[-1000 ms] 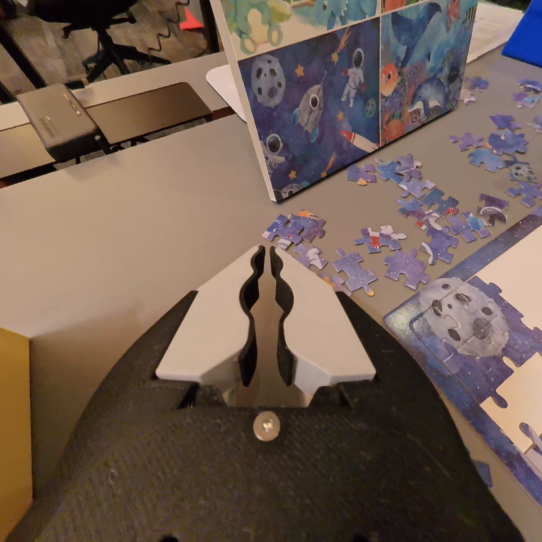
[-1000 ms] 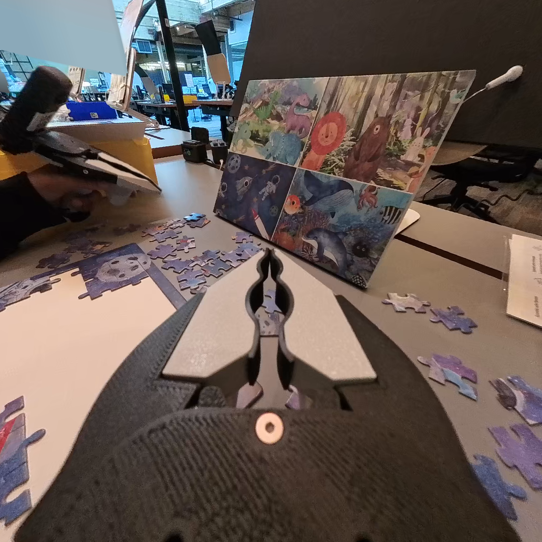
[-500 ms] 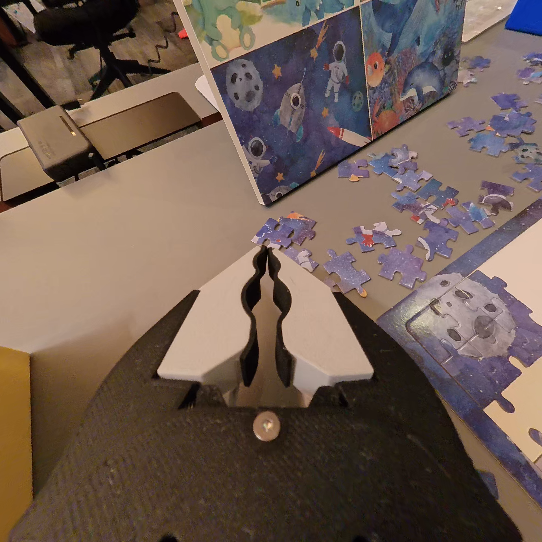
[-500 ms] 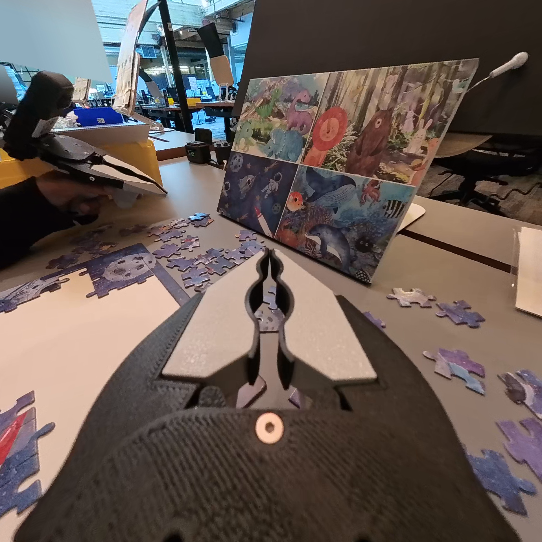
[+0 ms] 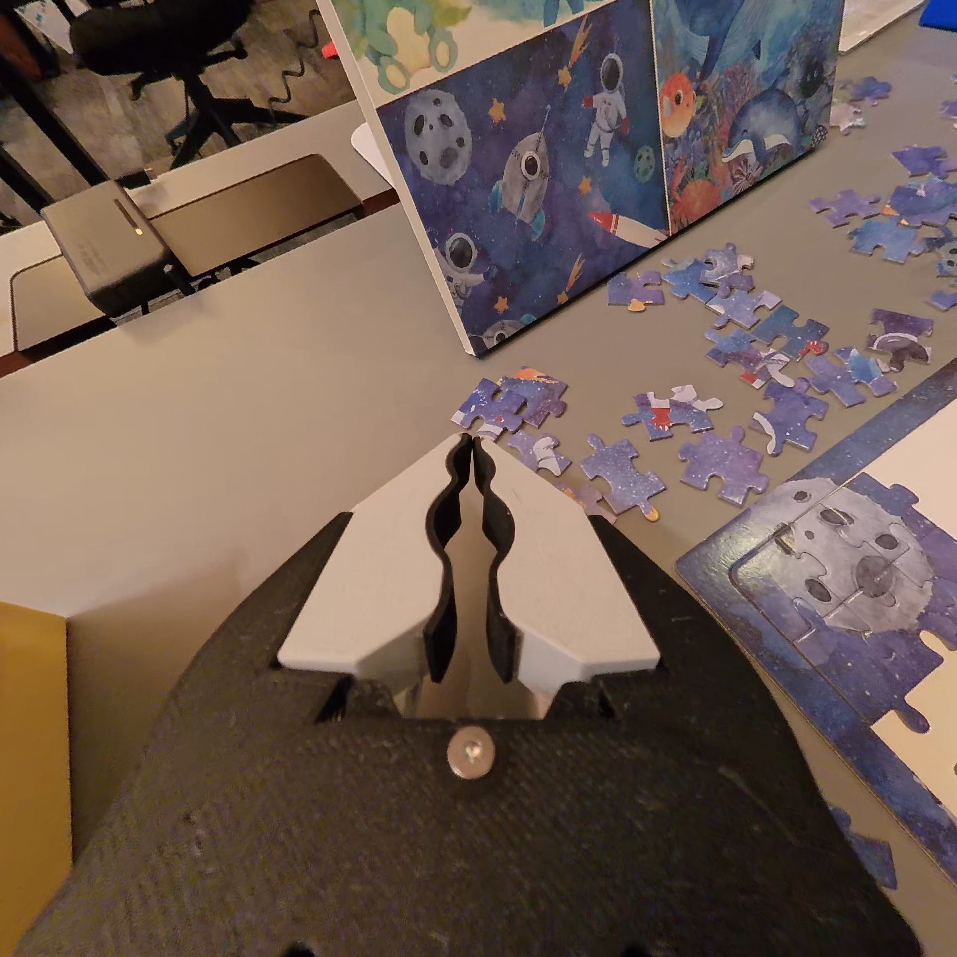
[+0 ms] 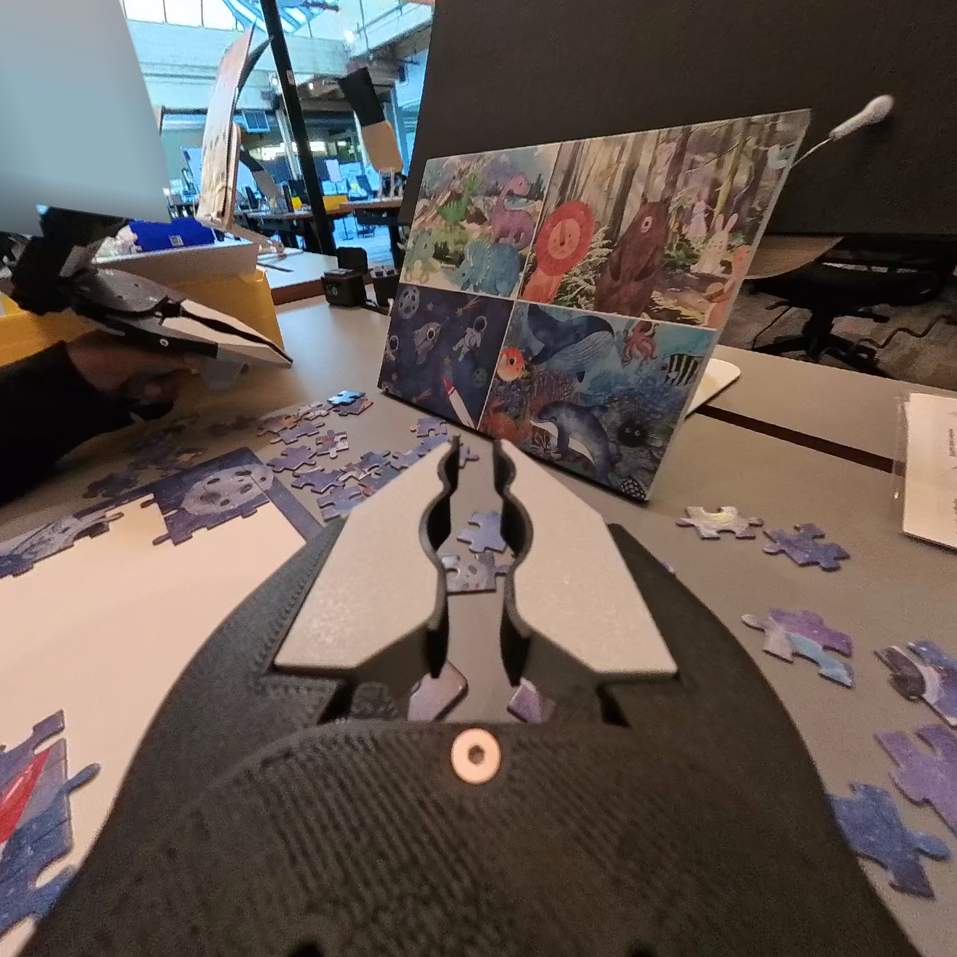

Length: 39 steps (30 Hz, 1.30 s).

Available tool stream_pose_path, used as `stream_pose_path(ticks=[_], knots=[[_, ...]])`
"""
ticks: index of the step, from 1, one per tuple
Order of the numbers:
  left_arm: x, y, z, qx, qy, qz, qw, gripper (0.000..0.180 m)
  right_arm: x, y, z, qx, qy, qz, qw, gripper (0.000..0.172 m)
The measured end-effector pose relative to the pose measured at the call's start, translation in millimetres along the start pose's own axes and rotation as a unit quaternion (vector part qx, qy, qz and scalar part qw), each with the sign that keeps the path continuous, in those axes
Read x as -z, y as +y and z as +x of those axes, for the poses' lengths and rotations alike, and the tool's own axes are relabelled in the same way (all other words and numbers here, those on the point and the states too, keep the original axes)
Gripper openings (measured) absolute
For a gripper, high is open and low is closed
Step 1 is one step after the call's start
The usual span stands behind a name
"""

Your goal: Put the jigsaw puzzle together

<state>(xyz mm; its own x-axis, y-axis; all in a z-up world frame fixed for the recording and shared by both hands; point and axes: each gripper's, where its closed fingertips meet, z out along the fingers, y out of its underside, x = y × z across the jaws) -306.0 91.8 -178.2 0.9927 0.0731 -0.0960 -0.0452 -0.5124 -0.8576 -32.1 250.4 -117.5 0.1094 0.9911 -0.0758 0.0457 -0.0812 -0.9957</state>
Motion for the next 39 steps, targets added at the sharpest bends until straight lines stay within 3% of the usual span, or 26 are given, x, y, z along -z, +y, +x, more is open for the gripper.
stream_pose_path(ticks=[8, 39], knots=[[1.3, -0.1, 2.3, 0.015, 0.017, 0.001, 1.0, 0.0, 7.5, -6.8, 8.4, -0.067, -0.008, 0.028, 0.997, 0.026], [3.2, 1.9, -11.8, 0.012, -0.018, 0.003, 1.0, 0.0, -1.3, 3.5, -3.0, -0.026, -0.012, -0.013, 1.0, 0.024]])
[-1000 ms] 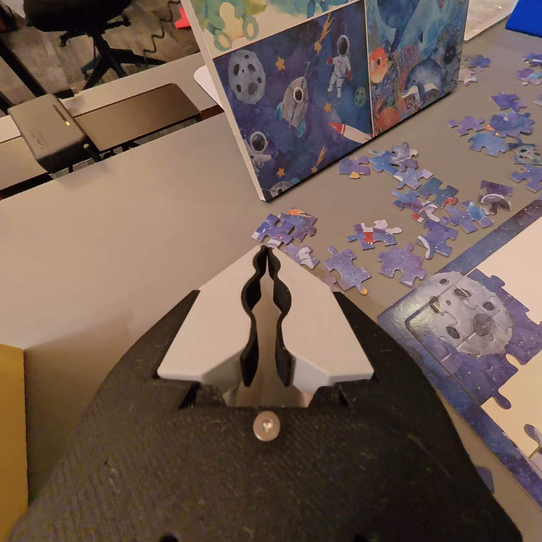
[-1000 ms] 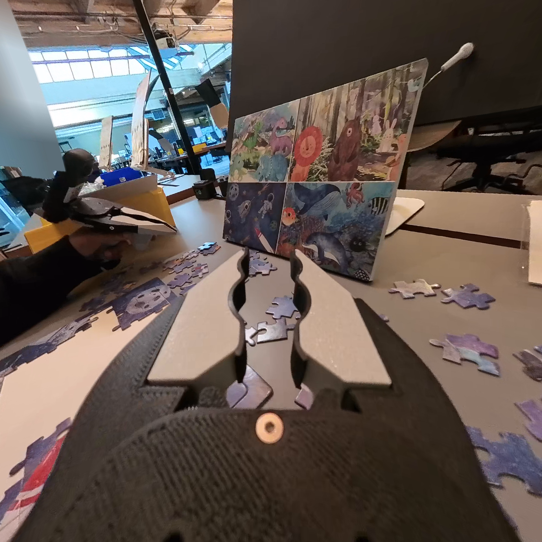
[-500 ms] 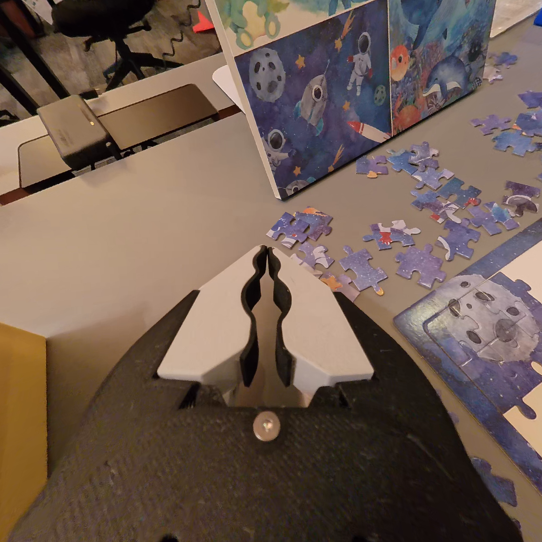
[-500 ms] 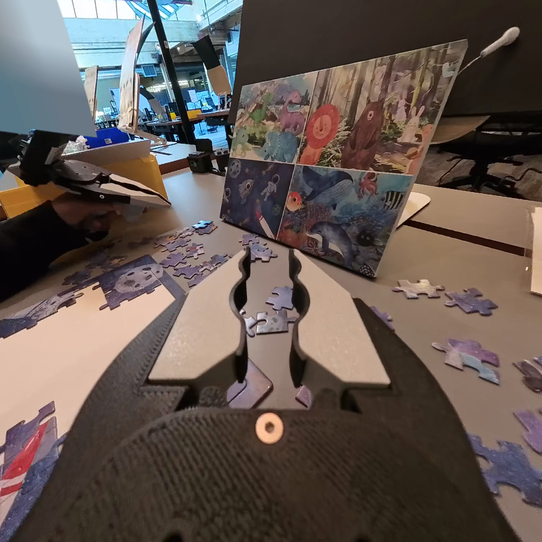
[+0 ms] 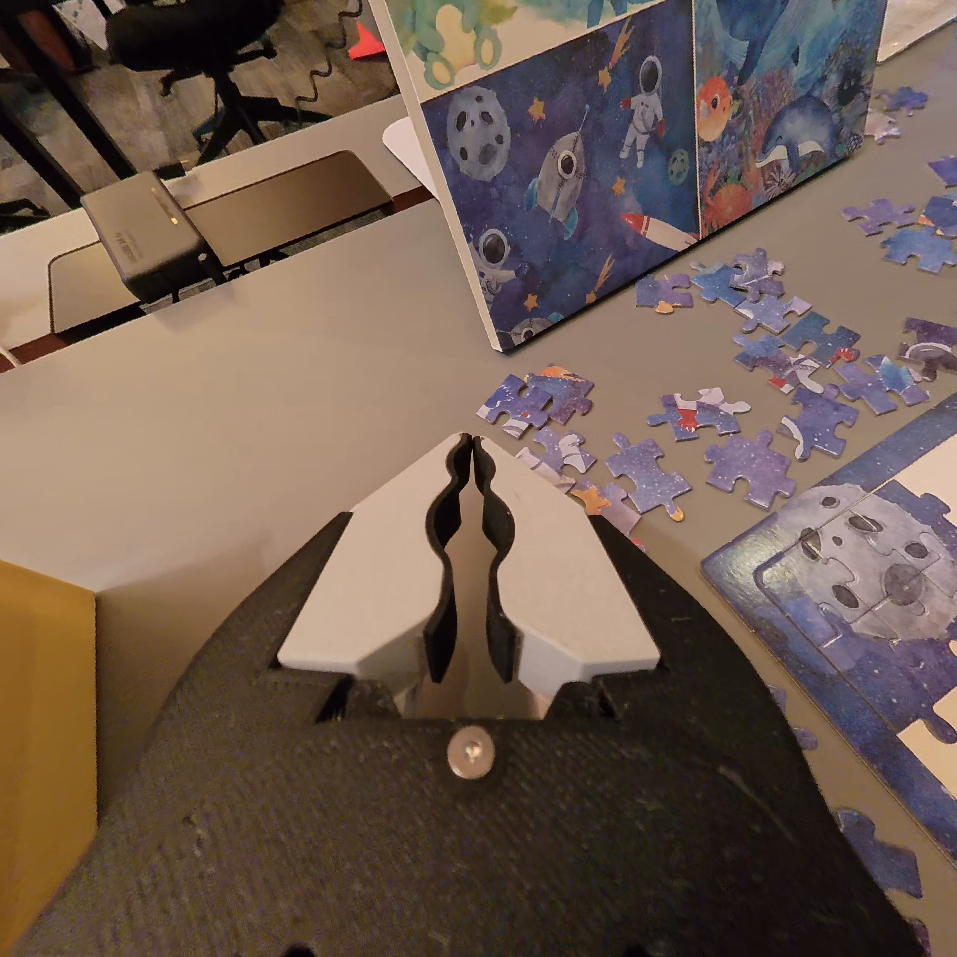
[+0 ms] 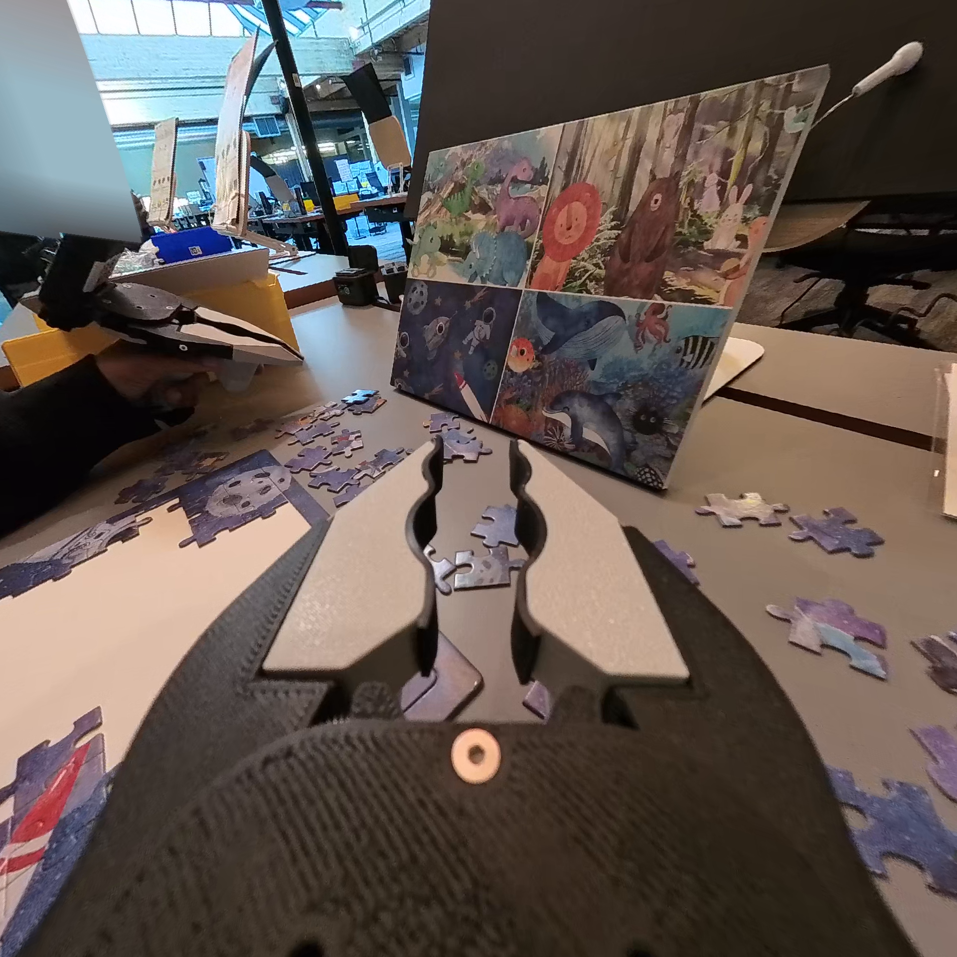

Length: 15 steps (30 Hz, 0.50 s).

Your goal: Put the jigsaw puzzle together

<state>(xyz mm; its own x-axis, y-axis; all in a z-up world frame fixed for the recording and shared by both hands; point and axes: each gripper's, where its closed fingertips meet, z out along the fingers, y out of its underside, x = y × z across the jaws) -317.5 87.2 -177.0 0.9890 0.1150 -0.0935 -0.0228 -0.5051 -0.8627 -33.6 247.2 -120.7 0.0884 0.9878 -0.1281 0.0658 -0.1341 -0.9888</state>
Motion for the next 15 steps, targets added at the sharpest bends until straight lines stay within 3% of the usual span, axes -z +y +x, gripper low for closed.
stream_pose_path(ticks=[15], knots=[[0.1, 0.6, -1.6, -0.004, -0.006, -0.001, 1.0, 0.0, -0.7, 0.8, -1.5, 0.005, -0.002, -0.003, 1.0, 0.024]])
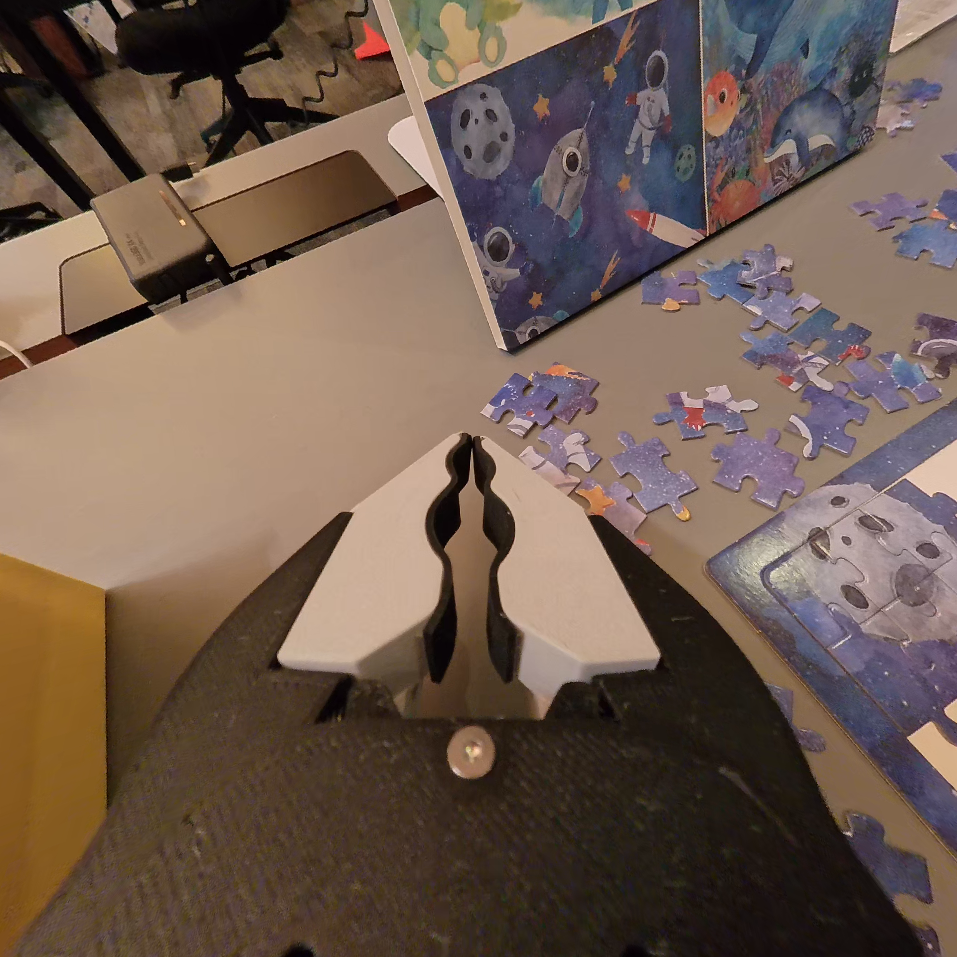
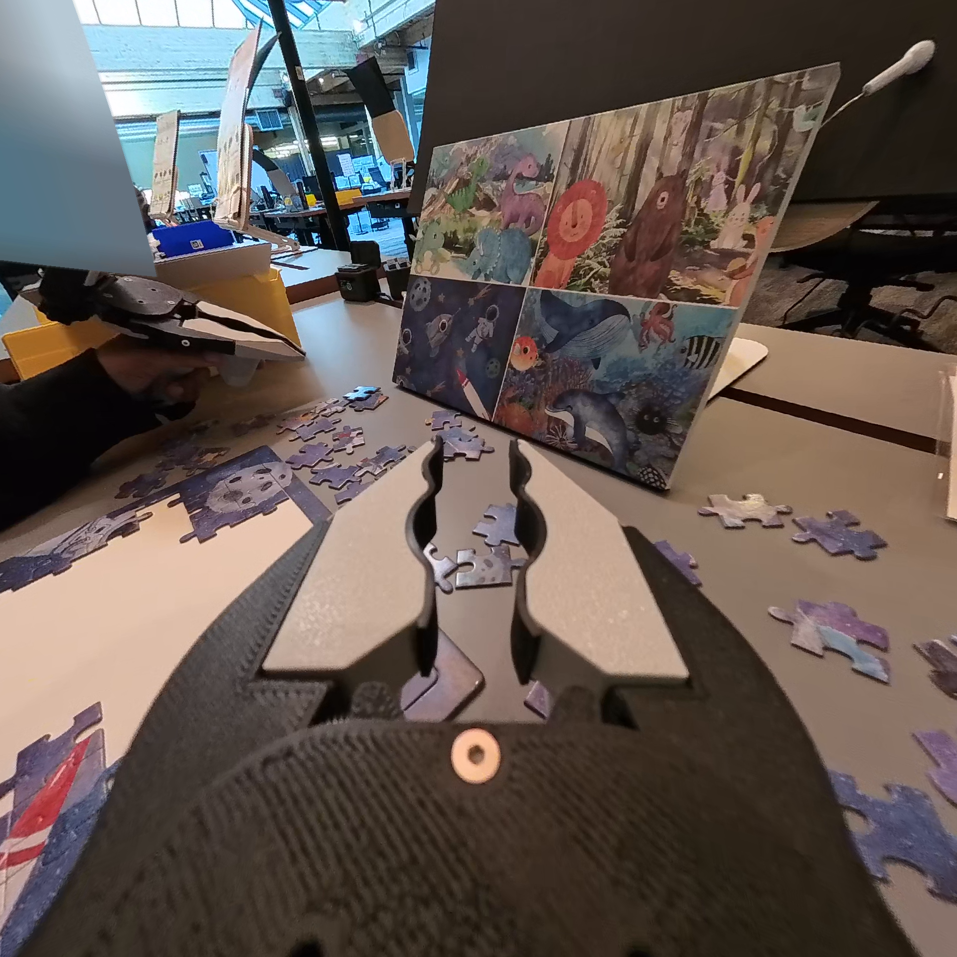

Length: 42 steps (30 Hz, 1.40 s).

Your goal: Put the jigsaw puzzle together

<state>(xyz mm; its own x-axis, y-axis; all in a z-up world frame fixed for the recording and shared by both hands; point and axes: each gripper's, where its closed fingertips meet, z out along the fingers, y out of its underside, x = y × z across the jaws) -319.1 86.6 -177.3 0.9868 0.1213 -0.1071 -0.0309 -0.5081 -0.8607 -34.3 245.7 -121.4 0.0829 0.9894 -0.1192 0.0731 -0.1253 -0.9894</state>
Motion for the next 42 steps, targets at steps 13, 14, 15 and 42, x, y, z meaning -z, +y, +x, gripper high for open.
stream_pose_path(ticks=[13, 14, 15, 42], knots=[[-0.1, 0.4, 0.3, -0.007, -0.003, -0.003, 1.0, 0.0, -0.3, 0.9, -1.2, -0.001, -0.003, -0.003, 1.0, 0.024], [-0.1, 0.3, 0.2, -0.008, -0.004, -0.003, 1.0, 0.0, -0.3, 0.9, -1.3, -0.002, -0.003, -0.003, 1.0, 0.024], [-0.1, 0.3, 0.2, -0.008, -0.004, -0.003, 1.0, 0.0, -0.2, 0.9, -1.3, -0.002, -0.003, -0.003, 1.0, 0.024], [3.2, -2.6, -4.8, -0.02, -0.027, 0.005, 0.999, 0.0, 119.1, -48.5, 95.7, 0.083, 0.254, 0.057, 0.962, 0.018]])
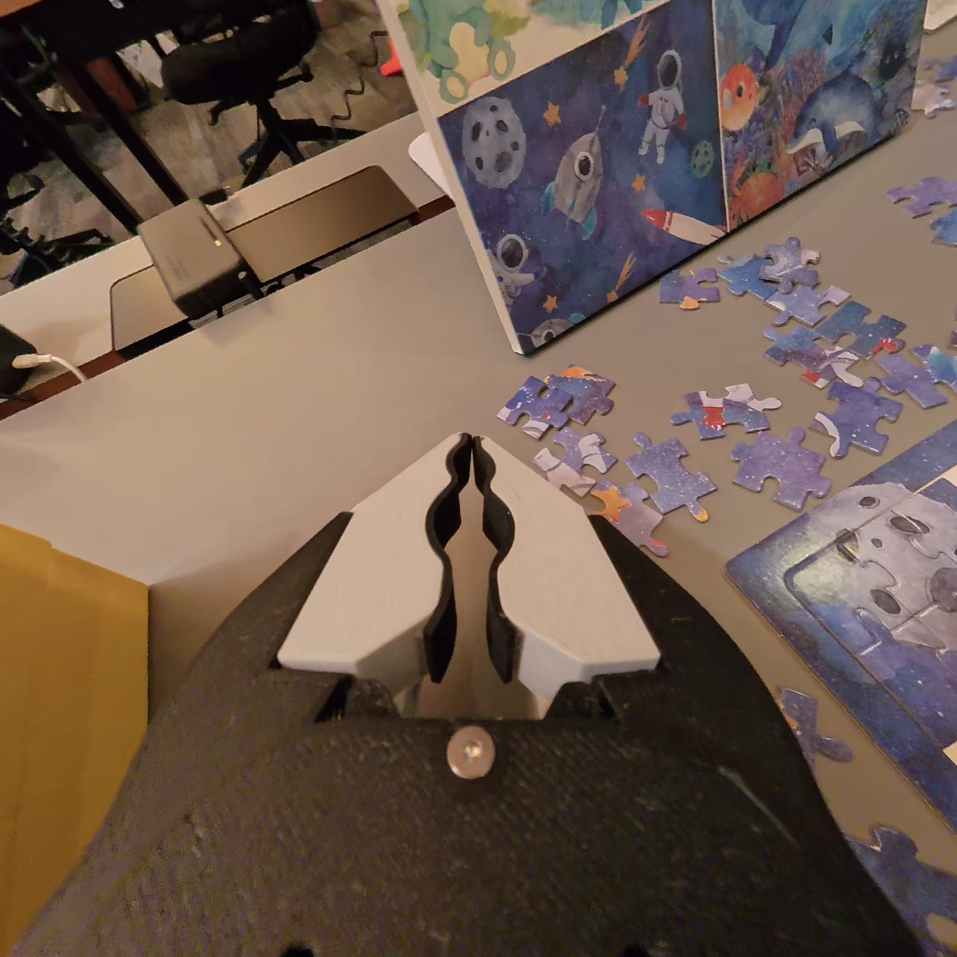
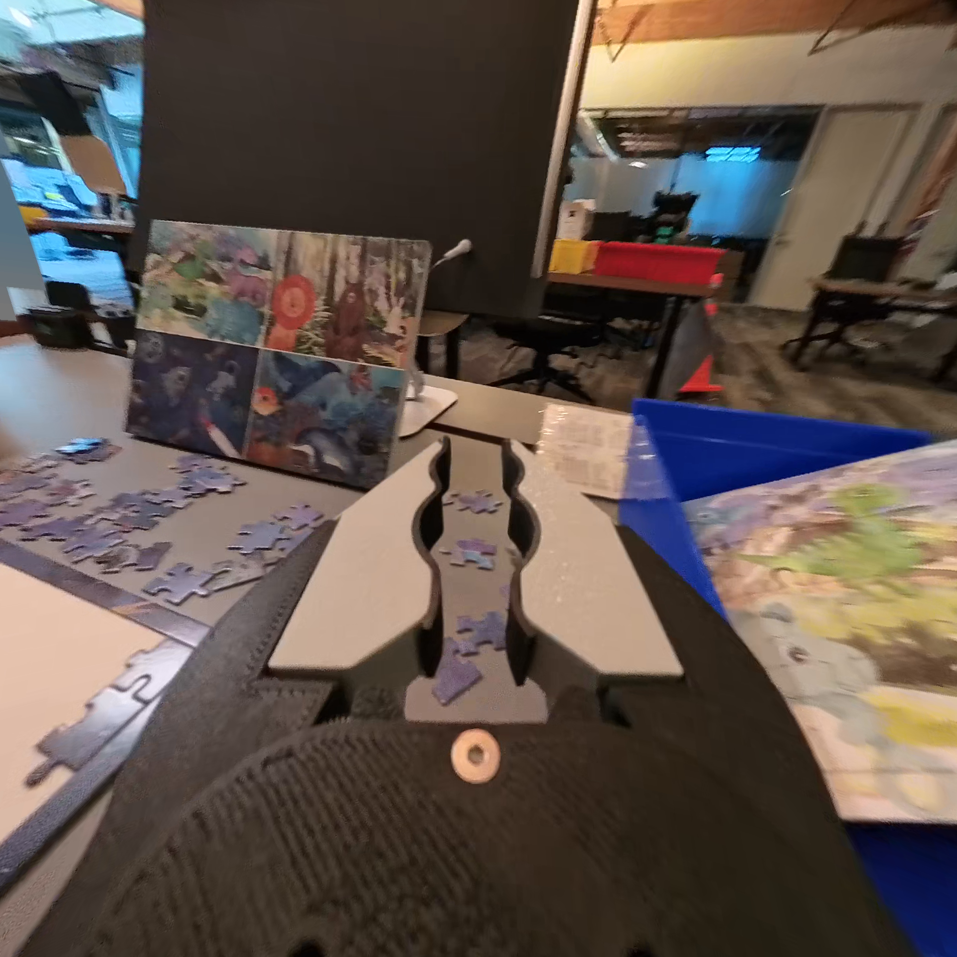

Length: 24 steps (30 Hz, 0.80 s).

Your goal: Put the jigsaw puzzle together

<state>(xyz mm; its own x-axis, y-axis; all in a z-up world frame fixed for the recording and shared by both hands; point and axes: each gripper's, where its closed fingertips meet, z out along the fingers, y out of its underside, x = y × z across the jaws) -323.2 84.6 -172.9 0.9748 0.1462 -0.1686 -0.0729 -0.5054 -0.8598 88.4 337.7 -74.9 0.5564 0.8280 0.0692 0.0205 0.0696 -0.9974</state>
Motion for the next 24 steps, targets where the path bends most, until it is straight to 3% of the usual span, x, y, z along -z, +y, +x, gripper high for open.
stream_pose_path(ticks=[9, 16, 20, 24], knots=[[12.5, -13.1, -21.7, 0.057, -0.04, 0.051, 0.996, 0.0, 20.1, -8.3, 23.8, -0.067, 0.003, 0.043, 0.997, 0.018], [10.6, -11.8, -21.5, 0.053, -0.041, 0.049, 0.997, 0.0, 8.9, 3.1, 7.4, -0.047, -0.024, 0.01, 0.999, 0.019], [10.0, -11.0, -21.9, 0.049, -0.044, 0.048, 0.997, 0.0, 0.2, 21.9, -22.8, -0.059, -0.119, -0.047, 0.99, 0.021], [10.5, -11.3, -23.0, 0.054, -0.043, 0.052, 0.996, 0.0, 7.5, 63.7, -65.1, -0.032, -0.24, -0.163, 0.956, 0.026]])
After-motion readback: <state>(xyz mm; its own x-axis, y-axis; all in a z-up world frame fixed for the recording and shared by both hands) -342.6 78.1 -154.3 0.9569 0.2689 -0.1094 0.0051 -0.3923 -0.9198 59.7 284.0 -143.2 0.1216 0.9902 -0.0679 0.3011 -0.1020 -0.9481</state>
